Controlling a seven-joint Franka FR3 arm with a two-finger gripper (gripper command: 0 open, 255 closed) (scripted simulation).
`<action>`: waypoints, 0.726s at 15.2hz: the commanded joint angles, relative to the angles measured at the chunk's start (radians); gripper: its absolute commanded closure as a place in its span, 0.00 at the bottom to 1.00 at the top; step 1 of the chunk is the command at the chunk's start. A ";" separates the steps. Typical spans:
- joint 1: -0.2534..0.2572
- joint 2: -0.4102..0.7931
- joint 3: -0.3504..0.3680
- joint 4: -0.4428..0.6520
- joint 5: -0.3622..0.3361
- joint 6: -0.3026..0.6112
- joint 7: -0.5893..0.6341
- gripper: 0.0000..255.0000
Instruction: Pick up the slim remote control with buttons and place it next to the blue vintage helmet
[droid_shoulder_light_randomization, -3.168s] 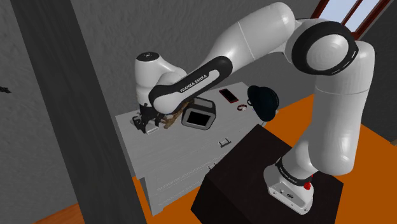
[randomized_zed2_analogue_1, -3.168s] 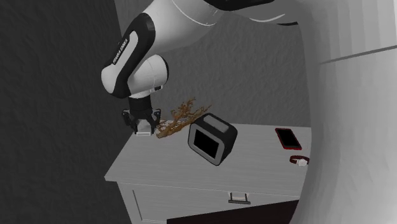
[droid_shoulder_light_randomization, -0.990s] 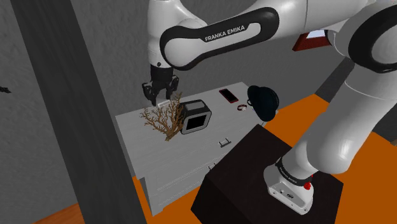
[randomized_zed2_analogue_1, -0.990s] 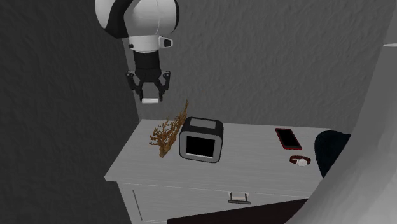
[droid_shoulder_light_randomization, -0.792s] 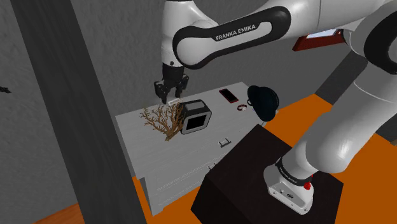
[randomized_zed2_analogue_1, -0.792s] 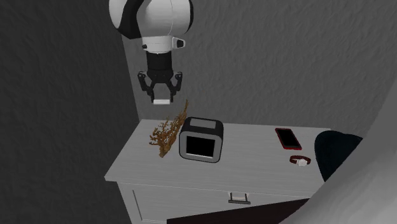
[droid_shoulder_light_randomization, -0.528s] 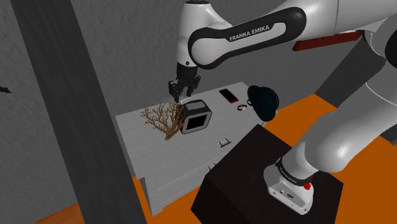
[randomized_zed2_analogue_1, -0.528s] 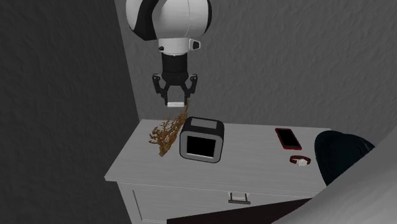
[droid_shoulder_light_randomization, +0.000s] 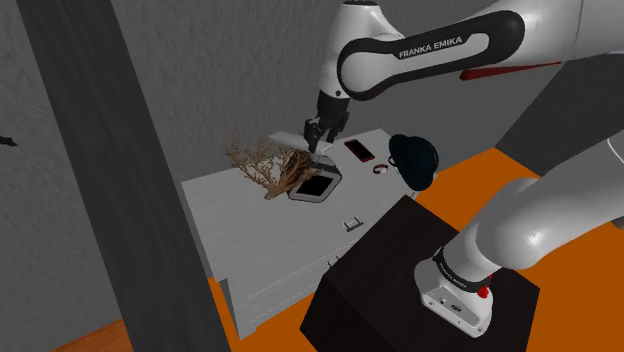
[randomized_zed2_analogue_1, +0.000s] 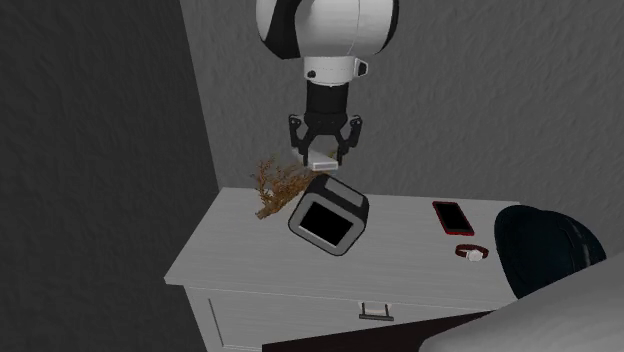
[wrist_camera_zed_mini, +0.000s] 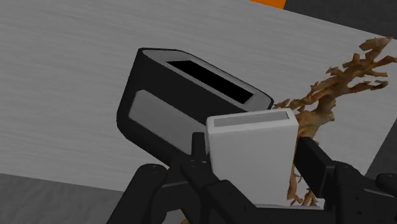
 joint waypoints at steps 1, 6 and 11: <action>-0.023 -0.038 -0.037 -0.053 -0.001 0.003 -0.056 1.00; -0.071 -0.122 -0.122 -0.135 -0.017 -0.007 -0.179 1.00; -0.129 -0.181 -0.212 -0.188 -0.054 -0.020 -0.302 1.00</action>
